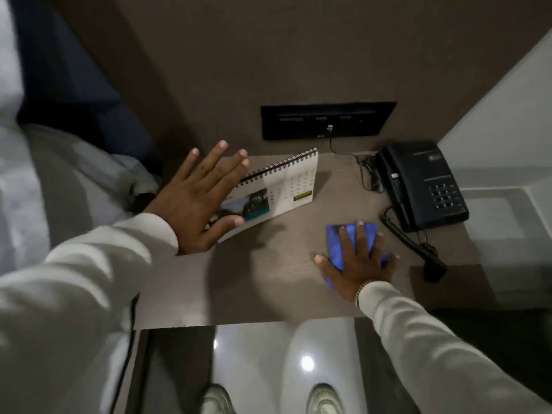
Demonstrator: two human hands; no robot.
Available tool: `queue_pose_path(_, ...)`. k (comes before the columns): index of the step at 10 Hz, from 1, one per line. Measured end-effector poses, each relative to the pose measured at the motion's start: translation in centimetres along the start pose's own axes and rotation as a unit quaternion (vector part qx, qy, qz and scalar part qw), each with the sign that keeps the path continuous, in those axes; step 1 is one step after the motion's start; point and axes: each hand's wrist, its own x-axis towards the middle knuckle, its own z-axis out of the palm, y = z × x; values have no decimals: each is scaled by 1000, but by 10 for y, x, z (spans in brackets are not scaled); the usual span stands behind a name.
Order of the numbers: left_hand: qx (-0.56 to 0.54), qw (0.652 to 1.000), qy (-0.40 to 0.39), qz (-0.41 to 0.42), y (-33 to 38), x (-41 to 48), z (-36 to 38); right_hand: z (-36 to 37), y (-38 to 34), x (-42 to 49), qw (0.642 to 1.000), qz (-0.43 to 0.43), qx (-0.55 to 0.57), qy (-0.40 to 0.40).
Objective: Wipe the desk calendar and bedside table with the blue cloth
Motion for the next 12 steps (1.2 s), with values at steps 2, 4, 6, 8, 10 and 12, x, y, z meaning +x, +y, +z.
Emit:
queue_pose_path(2, -256, 910, 118, -303, 16, -31, 9, -78, -43, 11, 960, -79, 216, 161)
queue_pose_path(4, -528, 632, 84, -561, 12, -20, 30, -124, -87, 44, 869, -83, 469, 130)
queue_pose_path(6, -578, 571, 129, -569, -5, 0, 31, -118, -97, 41, 808, -74, 576, 102)
queue_pose_path(8, -600, 592, 118, -525, -57, 31, 27, -137, -113, 44, 742, -80, 665, 34)
queue_pose_path(10, -635, 589, 117, -486, -94, 61, 19, -149, -131, 60, 720, -90, 687, 26)
queue_pose_path(12, -553, 658, 58, -508, -101, 62, 8, -158, -133, 55, 728, -62, 680, 59)
